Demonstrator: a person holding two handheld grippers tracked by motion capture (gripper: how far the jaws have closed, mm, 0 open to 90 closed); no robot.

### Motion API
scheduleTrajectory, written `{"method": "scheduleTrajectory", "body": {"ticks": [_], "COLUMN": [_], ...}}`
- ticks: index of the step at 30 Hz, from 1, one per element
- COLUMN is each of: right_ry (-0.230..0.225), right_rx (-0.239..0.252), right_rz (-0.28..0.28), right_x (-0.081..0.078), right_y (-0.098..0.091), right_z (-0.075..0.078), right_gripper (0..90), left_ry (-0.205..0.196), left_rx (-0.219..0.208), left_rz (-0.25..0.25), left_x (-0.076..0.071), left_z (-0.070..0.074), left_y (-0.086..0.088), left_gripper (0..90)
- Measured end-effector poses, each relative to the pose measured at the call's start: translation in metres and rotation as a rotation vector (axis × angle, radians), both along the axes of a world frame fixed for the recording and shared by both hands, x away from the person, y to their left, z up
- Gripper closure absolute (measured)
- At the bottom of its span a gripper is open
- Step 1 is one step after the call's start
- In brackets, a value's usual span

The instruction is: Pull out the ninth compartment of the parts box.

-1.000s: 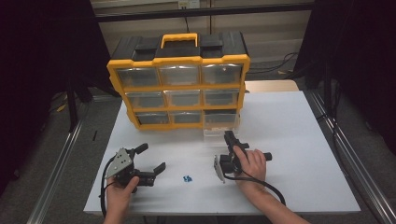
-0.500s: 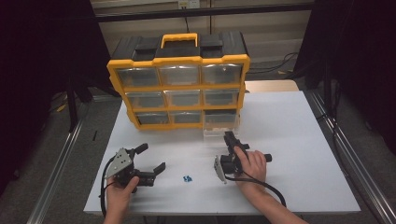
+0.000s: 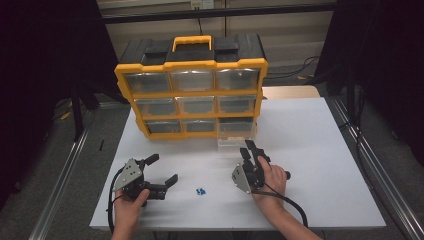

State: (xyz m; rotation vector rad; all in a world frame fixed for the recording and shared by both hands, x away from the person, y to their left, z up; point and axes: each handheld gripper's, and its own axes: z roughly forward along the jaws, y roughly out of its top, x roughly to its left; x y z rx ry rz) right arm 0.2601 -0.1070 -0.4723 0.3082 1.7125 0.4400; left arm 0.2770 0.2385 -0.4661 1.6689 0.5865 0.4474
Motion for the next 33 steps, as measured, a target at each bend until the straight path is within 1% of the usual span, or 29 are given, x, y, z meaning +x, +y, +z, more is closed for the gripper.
{"method": "scheduleTrajectory", "body": {"ticks": [2,3,4,5,6,7,8,9,10,11,12,13,14,15,16,17,18,19,20,21,24,25,26,27,29,30,31,33], "right_ry": [-0.013,-0.011,-0.011,-0.003,-0.003,-0.003,0.001,0.009,0.009,0.004,0.004,-0.001,-0.007,0.000,0.000,0.006,0.006,0.008,0.014,0.018,0.030,0.040,0.040,0.045,0.075,0.075,0.100,0.124], "right_rx": [0.040,0.055,0.055,0.123,0.123,0.137,0.191,0.230,0.230,0.272,0.272,0.345,0.369,0.413,0.413,0.484,0.484,0.510,0.537,0.559,0.619,0.660,0.660,0.681,0.725,0.725,0.750,0.784], "right_rz": [-0.006,-0.011,-0.011,-0.034,-0.034,-0.034,-0.045,-0.058,-0.058,-0.072,-0.072,-0.090,-0.098,-0.108,-0.108,-0.126,-0.126,-0.136,-0.140,-0.140,-0.151,-0.147,-0.147,-0.146,-0.133,-0.133,-0.118,-0.102], "right_x": [-0.0011,-0.0015,-0.0015,-0.0022,-0.0022,-0.0017,-0.0021,-0.0031,-0.0031,-0.0032,-0.0032,-0.0030,-0.0028,-0.0033,-0.0033,-0.0033,-0.0033,-0.0032,-0.0032,-0.0033,-0.0028,-0.0028,-0.0028,-0.0030,-0.0037,-0.0037,-0.0046,-0.0049], "right_y": [-0.0006,-0.0008,-0.0008,-0.0009,-0.0009,-0.0016,-0.0015,-0.0010,-0.0010,-0.0011,-0.0011,0.0001,0.0003,0.0009,0.0009,0.0011,0.0011,0.0012,0.0016,0.0013,0.0013,0.0012,0.0012,0.0012,0.0009,0.0009,0.0007,0.0010], "right_z": [0.0010,0.0012,0.0012,0.0005,0.0005,0.0013,0.0013,0.0012,0.0012,0.0021,0.0021,0.0029,0.0037,0.0036,0.0036,0.0040,0.0040,0.0039,0.0034,0.0032,0.0030,0.0036,0.0036,0.0040,0.0053,0.0053,0.0060,0.0065], "right_gripper": [56.1,54.3,54.3,50.6,50.6,50.3,47.3,46.4,46.4,41.5,41.5,35.7,34.3,32.3,32.3,27.9,27.9,26.1,25.7,24.5,19.6,16.5,16.5,15.5,13.0,13.0,11.1,9.1], "left_ry": [0.001,-0.002,-0.015,-0.009,-0.008,-0.009,-0.008,-0.007,-0.007,-0.005,-0.005,-0.005,-0.005,-0.005,-0.008,-0.004,-0.006,-0.008,-0.010,-0.008,-0.007,-0.006,-0.007,-0.007,0.001,0.001,0.001,0.003], "left_rx": [0.002,0.013,0.037,0.031,0.044,0.044,0.043,0.039,0.039,0.037,0.037,0.038,0.038,0.038,0.043,0.039,0.025,0.009,0.022,0.010,0.007,0.007,0.008,0.007,-0.001,-0.001,-0.001,-0.006], "left_rz": [0.000,-0.002,-0.010,-0.005,0.032,0.032,0.032,0.034,0.034,0.032,0.032,0.031,0.032,0.032,0.032,0.019,-0.007,-0.006,-0.008,-0.005,-0.005,-0.005,-0.005,-0.005,-0.001,-0.001,-0.002,0.000], "left_x": [0.0001,0.0003,0.0013,0.0008,-0.0011,-0.0011,-0.0011,-0.0011,-0.0011,-0.0010,-0.0010,-0.0011,-0.0011,-0.0011,-0.0011,-0.0006,0.0007,0.0008,0.0009,0.0007,0.0007,0.0007,0.0007,0.0007,0.0001,0.0001,0.0002,0.0000], "left_z": [-0.0001,0.0000,0.0005,0.0003,0.0009,0.0009,0.0008,0.0006,0.0006,0.0005,0.0005,0.0005,0.0005,0.0006,0.0009,0.0008,0.0003,0.0002,0.0004,0.0003,0.0002,0.0002,0.0003,0.0003,0.0001,0.0001,0.0000,0.0000], "left_y": [0.0000,0.0006,0.0020,0.0015,0.0007,0.0007,0.0006,0.0002,0.0002,-0.0001,-0.0001,-0.0001,-0.0001,0.0000,0.0006,0.0010,0.0014,0.0004,0.0013,0.0005,0.0005,0.0006,0.0007,0.0005,0.0000,0.0000,0.0000,-0.0004], "left_gripper": [1.7,1.7,1.7,1.7,1.7,1.7,1.7,1.7,1.7,1.7,1.7,1.7,1.7,1.7,1.7,1.7,1.7,1.7,1.7,1.7,1.7,1.7,1.7,1.7,1.7,1.7,1.7,1.7]}}
